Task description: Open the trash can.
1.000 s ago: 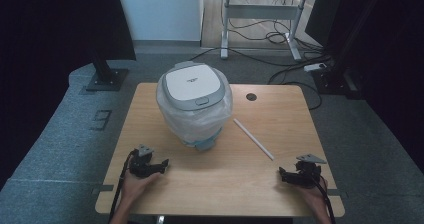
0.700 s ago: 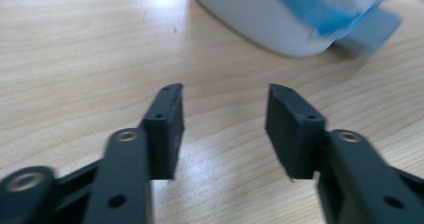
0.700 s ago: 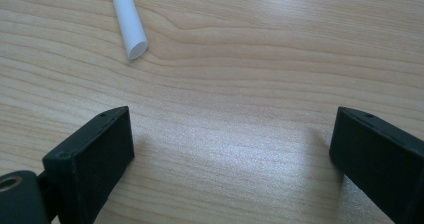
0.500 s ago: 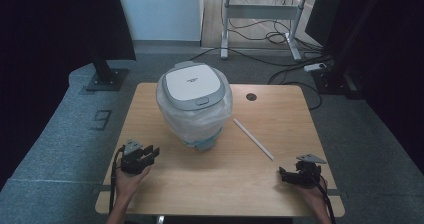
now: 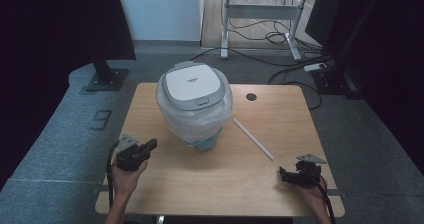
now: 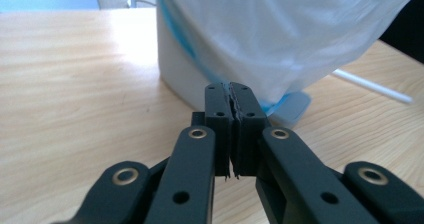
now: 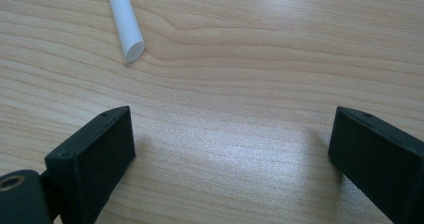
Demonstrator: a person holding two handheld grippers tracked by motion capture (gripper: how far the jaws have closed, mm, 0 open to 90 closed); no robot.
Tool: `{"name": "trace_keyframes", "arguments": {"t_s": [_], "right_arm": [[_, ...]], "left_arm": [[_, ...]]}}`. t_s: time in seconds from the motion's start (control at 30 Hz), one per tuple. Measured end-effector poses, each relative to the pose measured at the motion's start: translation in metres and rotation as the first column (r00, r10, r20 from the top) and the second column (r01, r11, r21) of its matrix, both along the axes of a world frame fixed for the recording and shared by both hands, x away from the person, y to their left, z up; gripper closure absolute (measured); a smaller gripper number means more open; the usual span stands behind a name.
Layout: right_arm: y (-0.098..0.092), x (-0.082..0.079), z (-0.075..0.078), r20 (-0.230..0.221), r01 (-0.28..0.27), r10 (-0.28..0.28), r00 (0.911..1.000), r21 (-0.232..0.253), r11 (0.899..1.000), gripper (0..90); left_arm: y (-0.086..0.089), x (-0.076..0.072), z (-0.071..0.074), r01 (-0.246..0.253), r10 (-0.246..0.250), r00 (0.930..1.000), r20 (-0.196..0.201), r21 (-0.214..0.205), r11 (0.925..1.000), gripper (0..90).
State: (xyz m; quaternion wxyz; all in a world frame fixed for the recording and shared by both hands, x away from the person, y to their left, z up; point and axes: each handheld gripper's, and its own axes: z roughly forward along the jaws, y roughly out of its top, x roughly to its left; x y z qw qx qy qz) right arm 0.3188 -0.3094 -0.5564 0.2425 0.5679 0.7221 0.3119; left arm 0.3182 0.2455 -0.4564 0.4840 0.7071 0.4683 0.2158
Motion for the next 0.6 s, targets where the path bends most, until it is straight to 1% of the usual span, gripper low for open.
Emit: {"name": "trace_keyframes", "arguments": {"t_s": [0.07,0.1,0.17,0.23,0.27,0.33,0.6], "right_arm": [[0.000,0.000,0.000,0.002,0.004,-0.004,1.0000,0.001,1.000,5.0],[0.000,0.000,0.000,0.002,0.006,-0.006,1.0000,0.002,1.000,5.3],[0.000,0.000,0.000,0.002,0.009,-0.009,1.0000,0.002,1.000,5.6],[0.000,0.000,0.000,0.003,0.015,-0.015,0.9999,0.003,1.000,6.0],[0.000,0.000,0.000,0.003,0.015,-0.015,0.9999,0.003,1.000,6.0],[-0.001,0.000,0.000,0.003,0.016,-0.016,0.9999,0.003,1.000,6.1],[-0.001,0.000,0.000,0.004,0.025,-0.025,0.9997,0.003,1.000,6.6]], "left_arm": [[-0.004,0.000,0.010,0.016,-0.016,0.9996,0.023,-0.002,0.9999,89.0],[-0.006,0.000,0.013,0.020,-0.020,0.9994,0.029,-0.004,0.9998,89.1],[-0.007,0.000,0.015,0.024,-0.024,0.9992,0.032,-0.004,0.9997,89.4],[-0.012,0.003,0.021,0.046,-0.046,0.9982,0.039,-0.010,0.9989,89.7],[-0.012,0.003,0.021,0.046,-0.046,0.9982,0.039,-0.010,0.9989,89.7],[-0.019,0.007,0.027,0.067,-0.067,0.9969,0.042,-0.013,0.9977,89.7],[-0.029,0.011,0.044,0.104,-0.103,0.9930,0.059,-0.018,0.9945,89.7]]}}
